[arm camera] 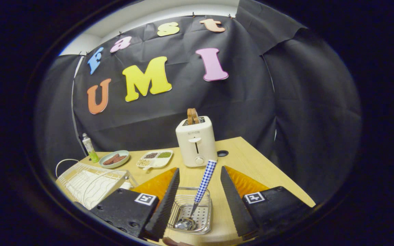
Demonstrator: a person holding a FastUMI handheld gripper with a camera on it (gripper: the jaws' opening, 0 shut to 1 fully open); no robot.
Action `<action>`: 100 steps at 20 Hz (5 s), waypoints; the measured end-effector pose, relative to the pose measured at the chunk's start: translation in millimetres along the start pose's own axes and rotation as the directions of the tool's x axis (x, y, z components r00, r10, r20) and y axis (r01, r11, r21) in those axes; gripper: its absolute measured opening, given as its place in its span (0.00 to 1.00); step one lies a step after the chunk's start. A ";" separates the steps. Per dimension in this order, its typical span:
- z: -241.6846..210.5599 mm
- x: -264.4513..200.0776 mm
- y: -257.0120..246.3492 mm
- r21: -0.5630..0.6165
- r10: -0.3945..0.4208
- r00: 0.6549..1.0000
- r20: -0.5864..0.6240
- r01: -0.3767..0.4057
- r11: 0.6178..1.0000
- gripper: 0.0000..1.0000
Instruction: Take the plate from the dish rack, then take the spoon from the basket and place it into the plate.
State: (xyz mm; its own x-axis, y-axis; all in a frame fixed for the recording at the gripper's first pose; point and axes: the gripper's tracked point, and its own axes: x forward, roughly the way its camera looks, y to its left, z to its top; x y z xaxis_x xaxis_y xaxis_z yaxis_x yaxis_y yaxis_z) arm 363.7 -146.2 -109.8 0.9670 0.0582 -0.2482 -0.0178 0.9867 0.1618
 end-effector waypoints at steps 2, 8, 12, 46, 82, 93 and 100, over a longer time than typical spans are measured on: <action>-4.7 8.3 -2.6 0.014 -0.012 0.999 -0.037 0.013 1.000 0.70; 2.3 11.1 10.8 0.078 0.044 0.999 0.002 -0.044 0.996 0.22; 23.7 -5.4 19.2 0.054 0.039 0.996 0.078 -0.043 0.998 0.16; -54.9 -281.5 310.7 -0.278 0.249 0.893 0.374 -0.149 0.949 0.16; -135.3 -264.9 261.6 -0.192 0.148 0.958 0.246 -0.102 0.976 0.58; -90.9 -322.7 262.2 -0.250 0.155 0.949 0.273 -0.086 0.964 1.00; -57.0 -364.2 240.5 -0.232 0.070 0.951 0.302 0.002 0.973 1.00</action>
State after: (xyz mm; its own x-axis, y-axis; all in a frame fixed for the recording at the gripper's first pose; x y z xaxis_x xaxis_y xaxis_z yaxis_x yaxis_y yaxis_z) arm -7.3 78.6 -34.9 0.9949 0.0785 0.0641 -0.0743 0.9951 -0.0644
